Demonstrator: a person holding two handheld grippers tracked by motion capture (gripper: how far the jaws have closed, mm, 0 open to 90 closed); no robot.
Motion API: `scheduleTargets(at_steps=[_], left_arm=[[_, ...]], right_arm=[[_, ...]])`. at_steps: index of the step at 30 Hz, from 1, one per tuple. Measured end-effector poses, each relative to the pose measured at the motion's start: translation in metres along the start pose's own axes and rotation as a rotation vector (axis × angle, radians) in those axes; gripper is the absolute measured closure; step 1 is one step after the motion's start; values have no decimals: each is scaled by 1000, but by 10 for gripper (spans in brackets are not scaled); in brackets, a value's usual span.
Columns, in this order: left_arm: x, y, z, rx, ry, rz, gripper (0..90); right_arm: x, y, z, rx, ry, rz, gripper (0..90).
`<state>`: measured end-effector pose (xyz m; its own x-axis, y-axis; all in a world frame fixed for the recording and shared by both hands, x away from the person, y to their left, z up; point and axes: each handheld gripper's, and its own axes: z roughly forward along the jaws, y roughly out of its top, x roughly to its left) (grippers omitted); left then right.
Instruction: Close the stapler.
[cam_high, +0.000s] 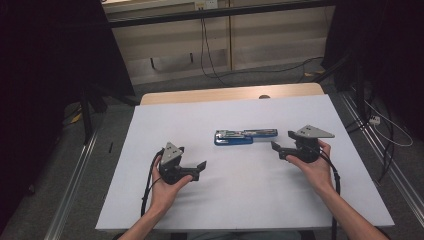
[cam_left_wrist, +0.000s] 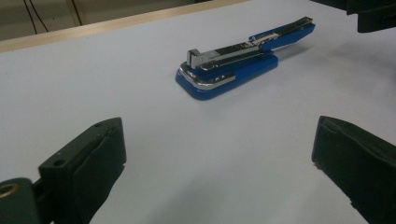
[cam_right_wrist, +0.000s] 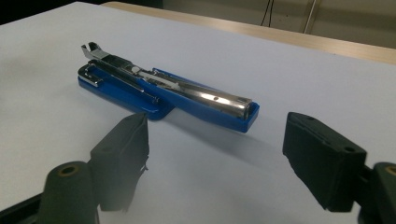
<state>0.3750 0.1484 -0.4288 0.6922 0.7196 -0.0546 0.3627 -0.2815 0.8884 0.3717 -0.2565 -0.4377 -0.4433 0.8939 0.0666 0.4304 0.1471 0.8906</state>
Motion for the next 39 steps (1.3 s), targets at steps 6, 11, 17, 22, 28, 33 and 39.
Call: scheduleTargets(at_steps=[6, 11, 17, 22, 28, 33, 39], left_arm=[[2, 9, 11, -2, 2, -8, 42], [3, 17, 18, -2, -19, -19, 58], [-1, 26, 23, -14, -24, -21, 58], [-8, 32, 32, 1, -36, -14, 58], [-8, 38, 46, 2, -22, 17, 59], [-2, 41, 59, 9, -11, 7, 81], [2, 51, 72, 1, -5, -13, 195]], right_arm=[[-3, -2, 2, 34, 25, 3, 332], [-4, -1, 3, 49, 40, 0, 401], [-4, 0, 4, 56, 52, -15, 581], [-3, 2, 3, 33, 66, -38, 703], [-5, 1, 5, 44, 80, -27, 897], [-7, 1, 6, 59, 78, -24, 900], [-9, 2, 8, 66, 75, -26, 900]])
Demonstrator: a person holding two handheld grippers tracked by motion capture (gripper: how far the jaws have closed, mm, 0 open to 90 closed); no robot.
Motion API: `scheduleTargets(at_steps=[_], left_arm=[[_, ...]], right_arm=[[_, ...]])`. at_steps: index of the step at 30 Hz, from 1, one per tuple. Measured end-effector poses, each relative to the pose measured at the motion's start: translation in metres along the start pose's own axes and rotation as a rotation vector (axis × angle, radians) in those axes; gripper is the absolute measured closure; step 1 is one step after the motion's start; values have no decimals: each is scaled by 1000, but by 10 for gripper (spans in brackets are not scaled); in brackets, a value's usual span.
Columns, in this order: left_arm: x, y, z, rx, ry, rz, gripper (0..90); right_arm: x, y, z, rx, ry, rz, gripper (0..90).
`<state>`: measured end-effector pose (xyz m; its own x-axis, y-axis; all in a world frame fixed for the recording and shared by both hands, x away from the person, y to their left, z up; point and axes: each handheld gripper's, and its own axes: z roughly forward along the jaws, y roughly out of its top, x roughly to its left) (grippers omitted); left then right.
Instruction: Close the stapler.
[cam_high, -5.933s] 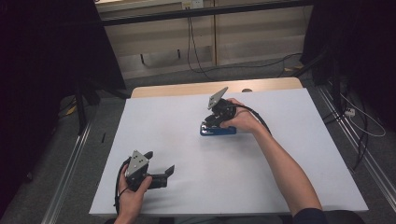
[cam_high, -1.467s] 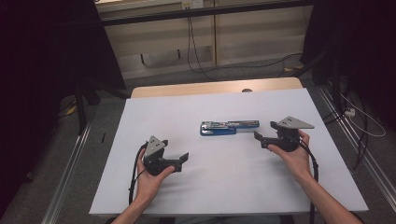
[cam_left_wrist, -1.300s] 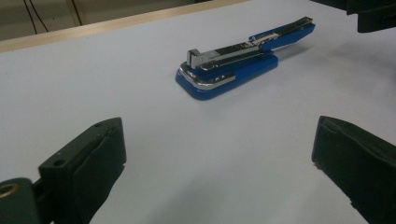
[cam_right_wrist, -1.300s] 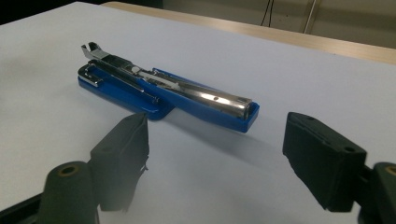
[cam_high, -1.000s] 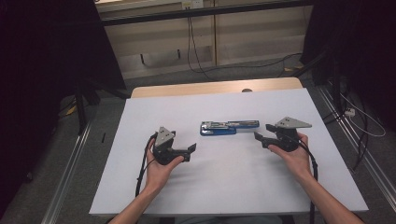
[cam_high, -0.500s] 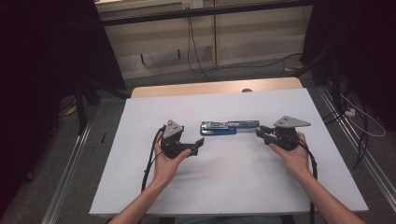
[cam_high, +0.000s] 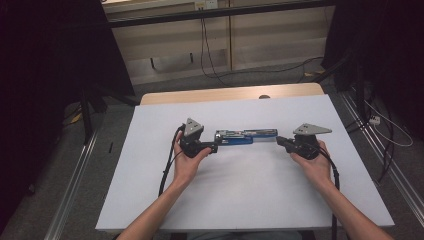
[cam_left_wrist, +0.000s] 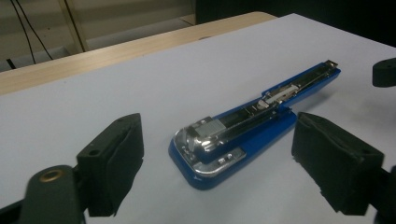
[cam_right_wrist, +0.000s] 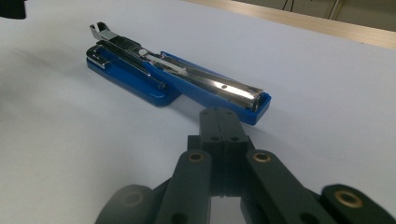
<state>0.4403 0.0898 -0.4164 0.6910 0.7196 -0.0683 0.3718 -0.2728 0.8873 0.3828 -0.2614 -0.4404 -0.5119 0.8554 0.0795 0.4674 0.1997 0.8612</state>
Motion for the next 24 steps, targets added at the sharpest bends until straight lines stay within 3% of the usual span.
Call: scheduleTargets(at_steps=[7, 10, 14, 21, 24], left_arm=[[2, 3, 10, 11, -9, 14, 388], [0, 2, 12, 13, -13, 36, 506], [2, -2, 14, 26, -49, 31, 663], [3, -7, 22, 38, -63, 40, 890], [3, -10, 26, 64, -56, 49, 900]], right_arm=[[-1, 0, 1, 5, -5, -19, 900], [-1, 0, 3, 13, -6, -21, 900], [-1, 0, 6, 25, -6, -27, 900], [-4, -1, 8, 37, -12, -28, 900], [-5, 0, 8, 39, -10, -22, 900]])
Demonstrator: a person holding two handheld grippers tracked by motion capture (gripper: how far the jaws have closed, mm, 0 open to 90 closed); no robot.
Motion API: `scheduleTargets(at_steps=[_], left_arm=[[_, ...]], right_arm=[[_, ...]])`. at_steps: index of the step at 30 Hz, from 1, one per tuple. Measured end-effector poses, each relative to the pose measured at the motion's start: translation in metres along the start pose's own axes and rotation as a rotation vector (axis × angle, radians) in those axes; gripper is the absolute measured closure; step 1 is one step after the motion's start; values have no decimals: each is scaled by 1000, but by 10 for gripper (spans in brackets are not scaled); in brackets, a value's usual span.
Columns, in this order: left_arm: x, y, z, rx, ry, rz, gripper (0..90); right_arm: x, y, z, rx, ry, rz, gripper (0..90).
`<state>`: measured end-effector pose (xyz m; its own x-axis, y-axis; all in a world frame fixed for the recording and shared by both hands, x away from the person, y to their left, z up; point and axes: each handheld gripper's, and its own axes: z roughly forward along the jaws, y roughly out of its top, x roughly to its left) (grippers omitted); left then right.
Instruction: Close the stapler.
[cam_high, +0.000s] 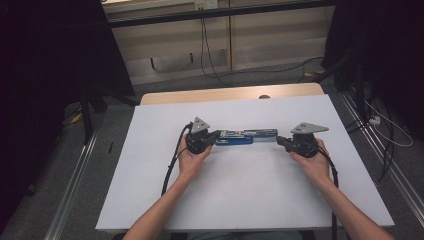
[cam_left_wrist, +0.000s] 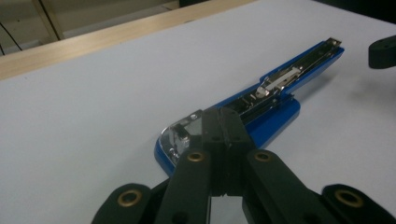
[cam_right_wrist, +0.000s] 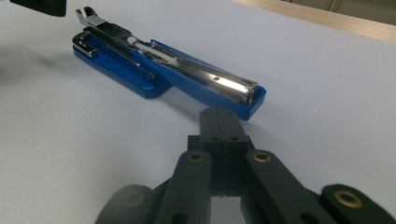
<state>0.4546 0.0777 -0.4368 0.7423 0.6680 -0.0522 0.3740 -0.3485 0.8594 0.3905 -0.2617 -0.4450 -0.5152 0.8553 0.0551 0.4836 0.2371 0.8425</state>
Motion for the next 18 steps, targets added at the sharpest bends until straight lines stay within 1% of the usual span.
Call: scheduleTargets(at_steps=[2, 4, 10, 11, 16, 18], left_arm=[[-1, -1, 3, 4, 3, 3, 900], [-1, -2, 5, 22, 10, 16, 900], [3, -3, 9, 28, 32, 16, 900], [2, -3, 10, 30, 27, 15, 900], [1, -7, 15, 52, 17, 42, 900], [0, -8, 16, 51, 15, 39, 900]], right_arm=[[-1, 0, 0, -1, -1, -2, 900], [0, 1, 1, 1, -2, 0, 900], [0, 1, 4, 19, 3, -3, 900], [0, 0, 5, 21, 2, -4, 900], [2, 1, 5, 19, 7, -11, 900], [2, 1, 5, 18, 10, -15, 900]])
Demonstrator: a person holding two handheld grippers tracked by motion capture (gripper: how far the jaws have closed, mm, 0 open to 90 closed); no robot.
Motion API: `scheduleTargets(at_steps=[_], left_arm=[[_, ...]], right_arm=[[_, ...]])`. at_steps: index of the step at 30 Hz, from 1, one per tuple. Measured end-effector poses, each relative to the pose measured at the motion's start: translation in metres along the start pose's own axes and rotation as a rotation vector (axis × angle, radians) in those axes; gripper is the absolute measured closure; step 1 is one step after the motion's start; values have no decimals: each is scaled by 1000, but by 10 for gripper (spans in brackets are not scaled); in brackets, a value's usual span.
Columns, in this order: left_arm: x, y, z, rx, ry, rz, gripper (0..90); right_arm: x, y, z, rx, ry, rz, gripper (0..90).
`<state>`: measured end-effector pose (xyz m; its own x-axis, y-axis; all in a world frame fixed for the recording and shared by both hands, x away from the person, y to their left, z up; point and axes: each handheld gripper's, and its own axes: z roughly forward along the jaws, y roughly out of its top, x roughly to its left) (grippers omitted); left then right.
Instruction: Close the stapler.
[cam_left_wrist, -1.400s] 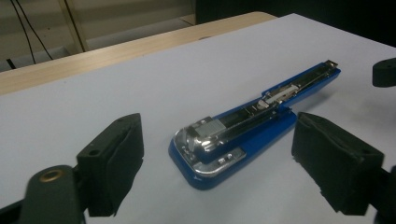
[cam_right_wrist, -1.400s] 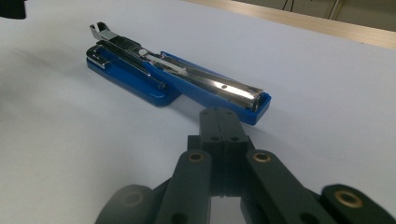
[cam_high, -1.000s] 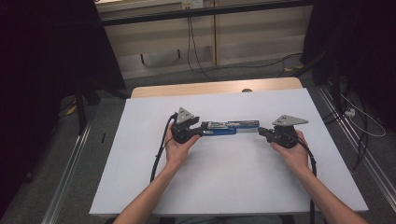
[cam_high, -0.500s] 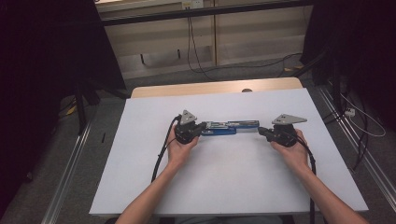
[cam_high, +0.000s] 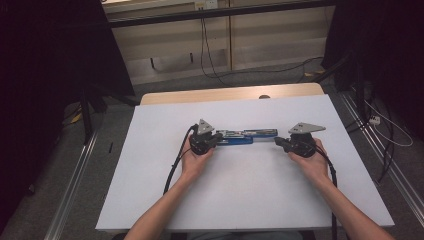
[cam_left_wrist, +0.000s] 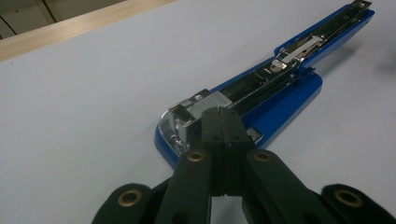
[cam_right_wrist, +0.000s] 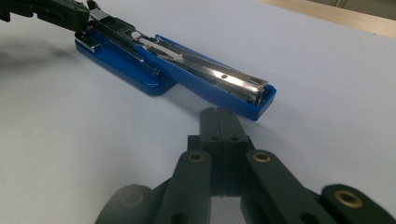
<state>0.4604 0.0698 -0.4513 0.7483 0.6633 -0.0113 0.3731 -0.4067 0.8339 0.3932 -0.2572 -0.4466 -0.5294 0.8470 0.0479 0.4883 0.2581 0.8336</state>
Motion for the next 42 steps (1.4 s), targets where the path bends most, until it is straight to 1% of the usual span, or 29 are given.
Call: scheduleTargets(at_steps=[2, 4, 8, 10, 11, 12, 16, 17, 18, 19, 20, 21, 24, 29, 31, 34, 37, 39, 41, 42], left_arm=[[0, -1, 0, 9, -1, 8, 900], [1, -2, 0, 19, -10, 4, 900], [0, -3, -1, 15, 2, 14, 900], [-1, -4, -1, 14, 13, 21, 900], [-1, -3, -2, 16, 14, 20, 900], [-1, -4, -1, 13, 12, 14, 900], [0, -4, -2, 18, 10, 9, 900], [0, -4, -2, 19, 11, 8, 900], [0, -3, -2, 17, 14, 8, 900], [0, -4, -2, 15, 12, 4, 900], [0, -4, -2, 20, 8, 10, 900], [0, -4, -2, 19, 7, 4, 900], [0, -4, -2, 16, 5, -1, 900], [0, -4, -2, 14, 6, -5, 900], [0, -4, -2, 16, 7, -1, 900], [1, -4, -2, 14, 3, -9, 900], [1, -4, -2, 17, 4, 0, 900], [1, -4, -1, 12, 4, -3, 900], [0, -3, -1, 13, 7, 12, 900], [0, -3, -1, 13, 5, 11, 900]], right_arm=[[0, 0, 1, 8, -3, 3, 900], [-2, -1, 2, 17, -6, 9, 900], [-4, 0, 2, 22, -12, 12, 900], [-5, 0, 4, 37, -15, 13, 900], [-4, 0, 6, 47, -16, 17, 900], [-3, 0, 7, 63, -16, 10, 900], [-2, 1, 9, 120, -23, -8, 900], [-3, 2, 10, 128, -21, -7, 900], [-4, 3, 11, 140, -22, 8, 900], [-4, 4, 13, 141, -27, 5, 900], [-4, 5, 14, 149, -31, 3, 900], [-5, 5, 16, 153, -32, 0, 900], [-5, 4, 21, 174, -32, 11, 900], [-7, 5, 24, 165, -33, 19, 900], [-7, 5, 25, 165, -36, 17, 900], [-7, 6, 27, 163, -43, 12, 900], [-7, 6, 27, 161, -42, 15, 900], [-7, 6, 28, 159, -43, 16, 900], [-6, 7, 29, 157, -45, 17, 900], [-7, 7, 29, 155, -46, 16, 900]])
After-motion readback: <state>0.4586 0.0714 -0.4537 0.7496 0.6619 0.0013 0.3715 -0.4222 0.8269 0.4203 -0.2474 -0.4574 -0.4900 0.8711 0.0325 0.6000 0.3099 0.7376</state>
